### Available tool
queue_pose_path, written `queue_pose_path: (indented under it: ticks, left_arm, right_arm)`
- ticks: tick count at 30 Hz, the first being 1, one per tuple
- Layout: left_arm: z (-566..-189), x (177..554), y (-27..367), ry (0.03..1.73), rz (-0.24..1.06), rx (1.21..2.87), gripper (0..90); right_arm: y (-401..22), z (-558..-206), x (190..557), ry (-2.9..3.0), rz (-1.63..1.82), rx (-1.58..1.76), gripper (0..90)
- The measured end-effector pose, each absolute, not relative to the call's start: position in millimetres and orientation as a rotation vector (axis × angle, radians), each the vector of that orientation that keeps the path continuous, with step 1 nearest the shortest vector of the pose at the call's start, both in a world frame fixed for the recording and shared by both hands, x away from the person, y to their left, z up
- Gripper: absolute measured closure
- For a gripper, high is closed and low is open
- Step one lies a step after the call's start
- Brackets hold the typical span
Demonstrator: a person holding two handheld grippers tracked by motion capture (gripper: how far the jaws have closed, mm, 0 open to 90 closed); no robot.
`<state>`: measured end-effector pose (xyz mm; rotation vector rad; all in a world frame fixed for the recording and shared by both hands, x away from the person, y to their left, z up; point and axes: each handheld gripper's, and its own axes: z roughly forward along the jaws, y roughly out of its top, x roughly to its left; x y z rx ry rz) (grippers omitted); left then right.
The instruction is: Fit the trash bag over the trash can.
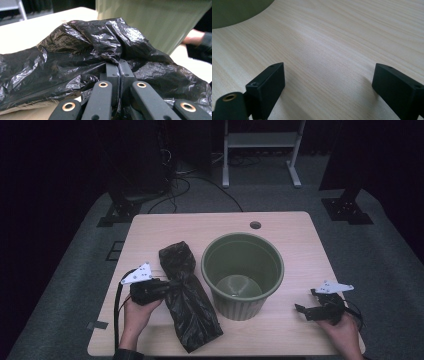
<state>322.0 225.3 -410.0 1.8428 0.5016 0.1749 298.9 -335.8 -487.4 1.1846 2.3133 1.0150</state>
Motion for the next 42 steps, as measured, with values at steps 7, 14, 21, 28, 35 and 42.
queue_pose_path:
  ticks: [7, 14, 21, 28, 35, 42]
  left_arm:
    - [-393.1, 319.2, 229.7, 0.430, 0.153, 1.773, 88.6]
    - [-367.8, 312.5, 231.9, 0.349, 0.135, 1.706, 88.6]
    - [-342.1, 313.4, 231.8, 0.286, 0.112, 1.633, 88.5]
    - [-321.1, 319.5, 219.1, 0.232, 0.091, 1.603, 88.5]
    - [-303.5, 327.8, 197.5, 0.143, 0.039, 1.569, 88.5]
    - [-287.9, 330.4, 169.9, 0.049, -0.009, 1.551, 88.5]
  right_arm:
    - [-336.1, -487.4, 299.6, 2.314, 1.012, 1.181, 9.9]
    - [-336.1, -487.4, 299.6, 2.314, 1.012, 1.182, 9.9]
    - [-336.1, -487.4, 299.8, 2.312, 1.012, 1.183, 10.0]
    - [-336.1, -487.4, 299.8, 2.312, 1.012, 1.183, 10.0]
    - [-336.2, -487.4, 299.9, 2.312, 1.012, 1.183, 10.0]
    - [-336.2, -487.4, 299.9, 2.312, 1.012, 1.183, 10.0]
